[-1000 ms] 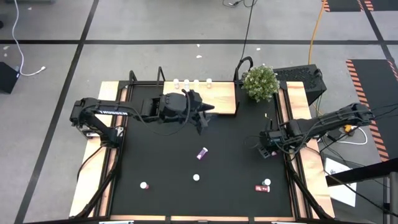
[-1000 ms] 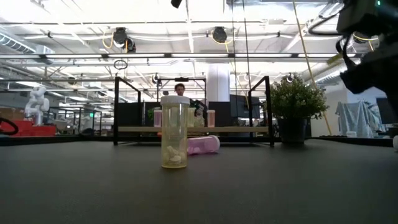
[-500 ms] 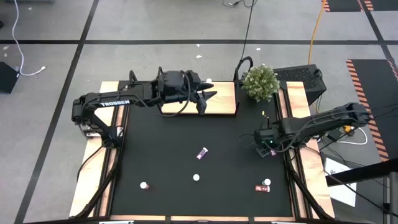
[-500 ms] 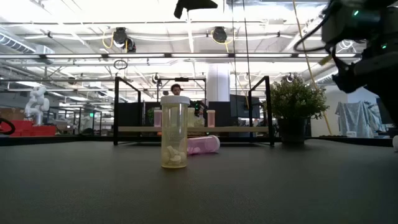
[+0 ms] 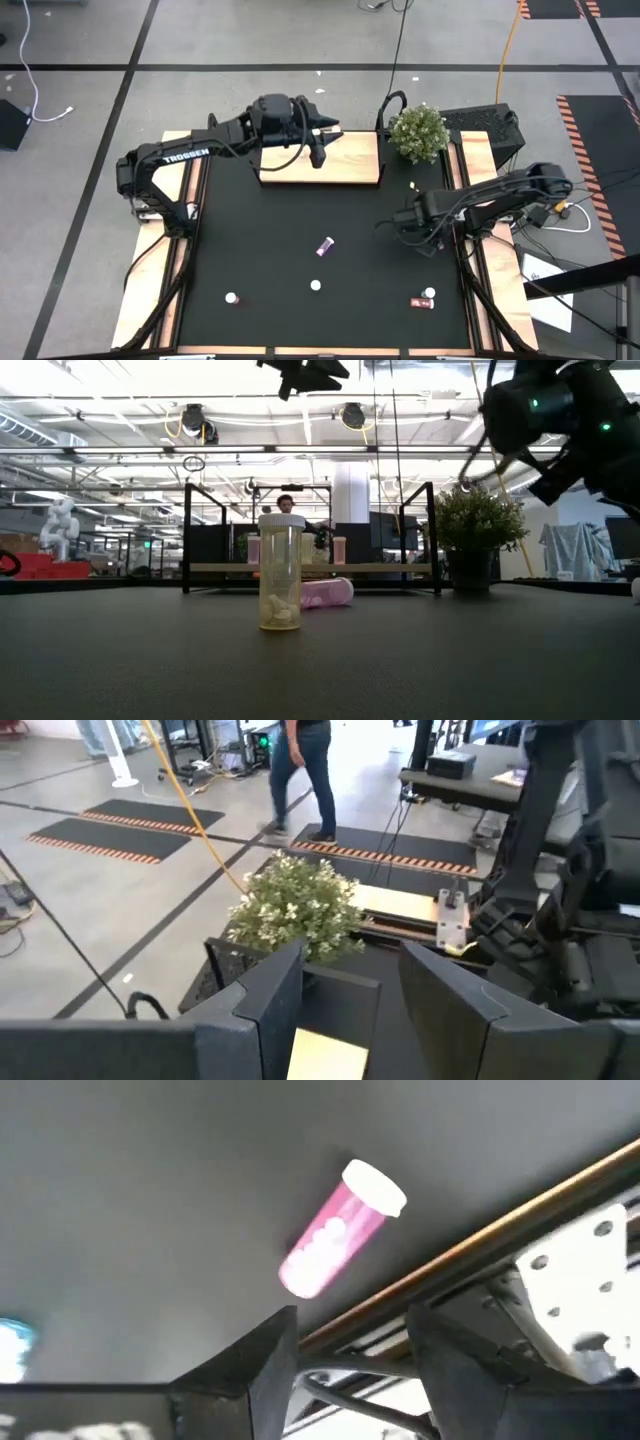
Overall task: Pick and place medicine bottles onto shelf by color
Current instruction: Put the right pink medicine bottle on the shelf aligned with the other pink medicine bottle
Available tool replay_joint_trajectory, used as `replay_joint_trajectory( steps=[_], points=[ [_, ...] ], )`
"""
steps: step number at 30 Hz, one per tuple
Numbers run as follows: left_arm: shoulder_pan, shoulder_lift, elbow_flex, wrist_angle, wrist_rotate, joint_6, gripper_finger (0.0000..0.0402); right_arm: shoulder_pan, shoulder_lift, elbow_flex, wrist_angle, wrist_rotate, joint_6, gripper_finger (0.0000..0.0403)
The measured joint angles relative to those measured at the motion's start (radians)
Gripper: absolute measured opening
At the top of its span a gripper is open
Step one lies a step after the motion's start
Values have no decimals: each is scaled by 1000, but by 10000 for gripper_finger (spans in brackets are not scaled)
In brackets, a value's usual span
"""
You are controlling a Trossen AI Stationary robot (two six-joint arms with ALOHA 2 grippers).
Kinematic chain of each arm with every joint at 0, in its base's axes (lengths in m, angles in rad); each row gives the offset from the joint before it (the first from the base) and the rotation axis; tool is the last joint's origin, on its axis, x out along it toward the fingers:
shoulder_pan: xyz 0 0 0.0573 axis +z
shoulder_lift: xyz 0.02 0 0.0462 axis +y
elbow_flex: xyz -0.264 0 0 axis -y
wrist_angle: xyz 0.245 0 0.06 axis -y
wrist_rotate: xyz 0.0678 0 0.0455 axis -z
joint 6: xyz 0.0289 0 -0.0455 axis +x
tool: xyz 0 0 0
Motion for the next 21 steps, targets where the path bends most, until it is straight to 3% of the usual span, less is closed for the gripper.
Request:
replay_joint_trajectory(
  steps=[6,10,12,21],
  points=[
    [6,1,0,-57,2,42,168,-6,36,-1,37,-16,-43,202],
    [2,2,0,-83,1,65,168,-29,41,-45,54,-61,32,222],
    [2,2,0,-83,1,57,168,-38,41,-66,82,-104,76,231],
    [-6,2,0,-78,-7,-37,168,-44,41,-175,218,-110,138,234]
  ],
)
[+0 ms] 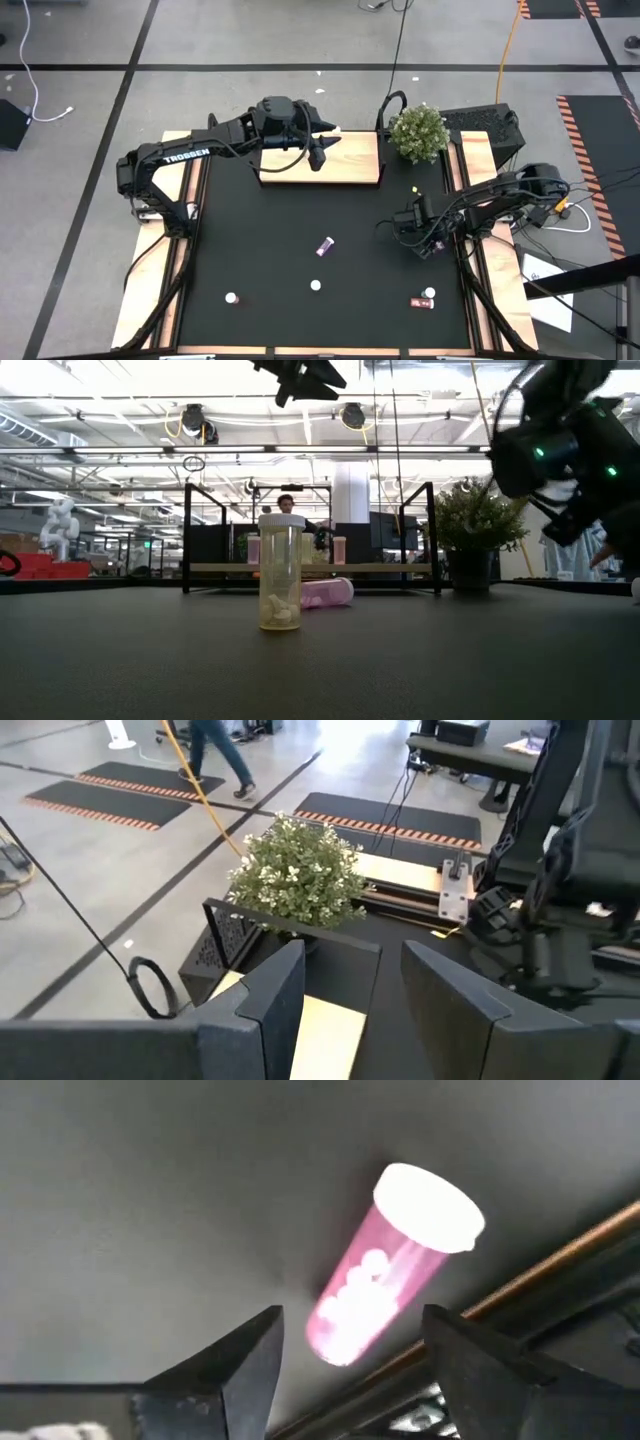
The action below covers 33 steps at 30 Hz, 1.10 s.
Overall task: Pick and place medicine bottles onto shelf by color
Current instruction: Put the right pink medicine bottle on the shelf aligned with the other pink medicine bottle
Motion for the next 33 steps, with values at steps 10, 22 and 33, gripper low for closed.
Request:
replay_joint_trajectory(
  steps=[10,22,33],
  points=[
    [-40,0,0,1,-115,-25,168,0,-2,-64,76,-32,-17,181],
    [-61,-1,0,-47,-239,-142,168,9,-137,-67,122,77,-8,101],
    [-53,6,2,-110,-25,-116,168,56,-427,-56,366,251,-193,101]
  ],
)
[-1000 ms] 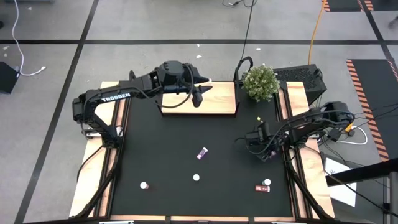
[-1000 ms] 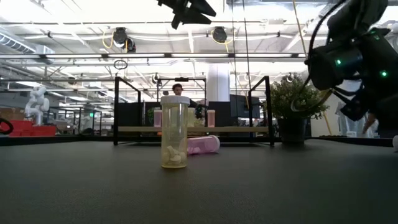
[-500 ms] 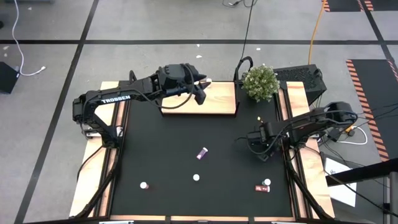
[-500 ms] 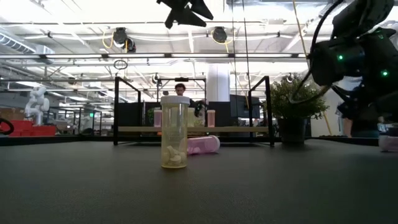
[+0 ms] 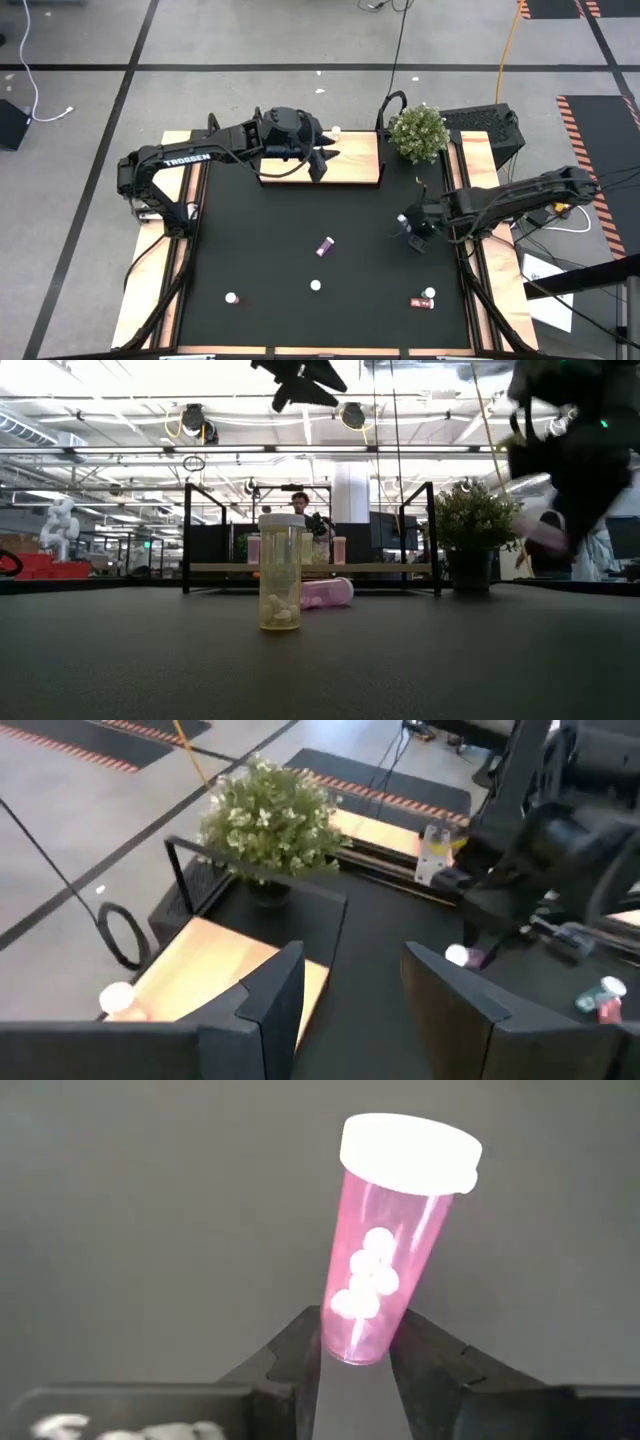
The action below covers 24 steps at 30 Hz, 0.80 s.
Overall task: Pick and place medicine bottles onto shelf by color
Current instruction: Put the right pink medicine bottle on the shelf aligned with the other pink medicine bottle
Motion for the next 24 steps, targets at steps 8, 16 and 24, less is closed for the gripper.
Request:
replay_joint_trajectory(
  steps=[8,16,24],
  points=[
    [-42,39,-2,-4,-4,63,169,-27,-15,34,420,172,-225,101],
    [-65,40,-2,-88,97,117,214,-62,187,142,604,212,-460,102],
    [-108,40,-2,-177,148,291,252,-136,351,299,629,196,-668,102]
  ],
)
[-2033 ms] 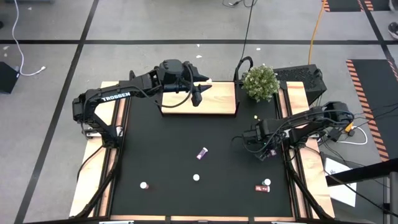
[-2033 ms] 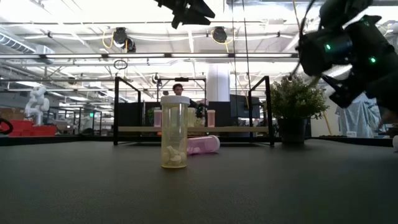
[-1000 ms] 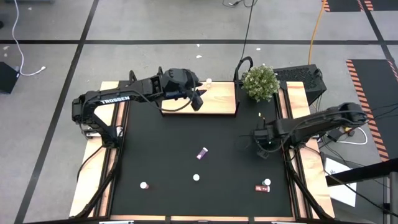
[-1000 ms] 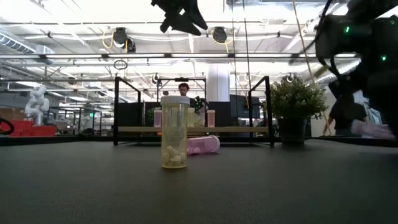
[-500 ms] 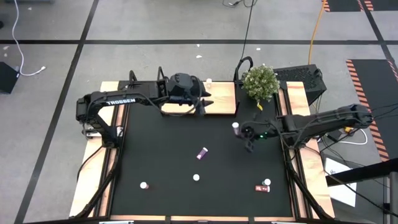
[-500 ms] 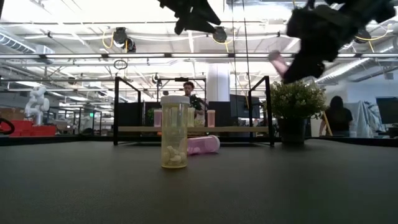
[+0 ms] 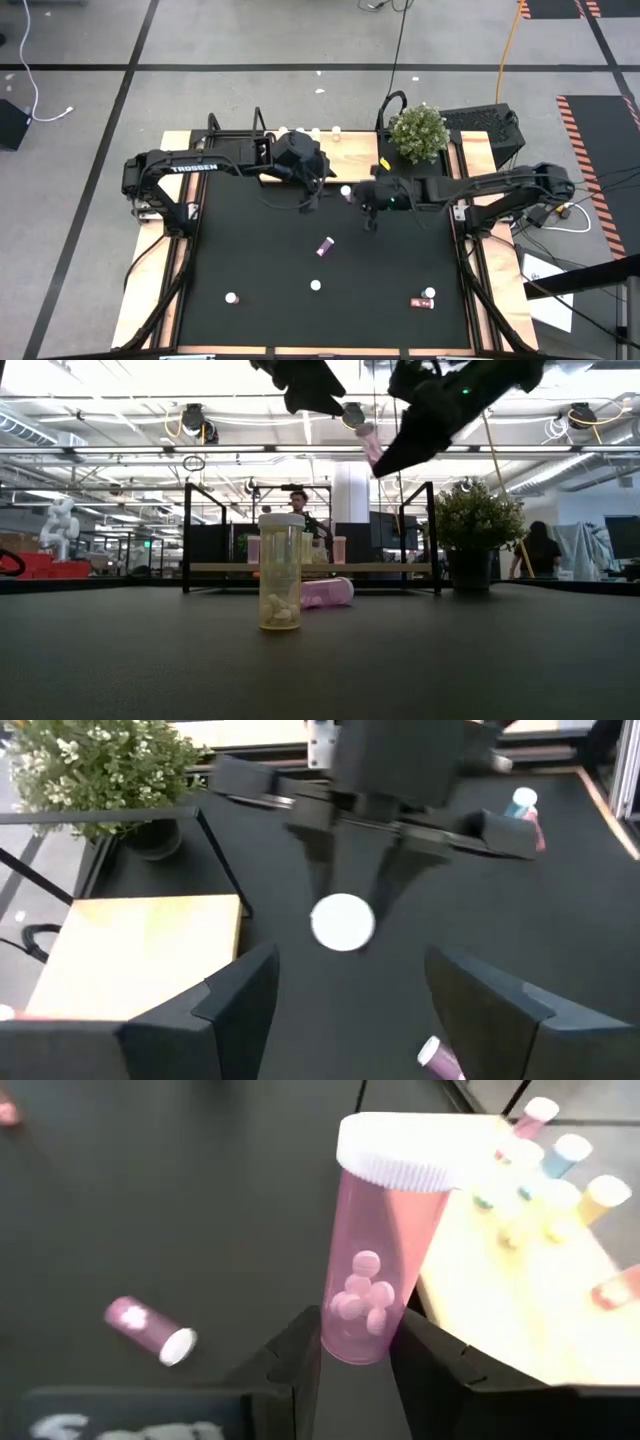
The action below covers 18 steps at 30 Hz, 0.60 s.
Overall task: Pick and place medicine bottles onto shelf by color
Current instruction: Put the right pink medicine bottle on the shelf aligned with the other pink medicine bottle
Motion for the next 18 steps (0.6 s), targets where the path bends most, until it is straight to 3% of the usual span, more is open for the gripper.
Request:
replay_joint_trajectory(
  steps=[8,18],
  points=[
    [10,0,0,-25,-3,44,236,-44,83,68,28,-28,-125,102],
    [17,60,1,-71,-11,98,216,-43,159,126,67,-27,-151,102]
  ],
)
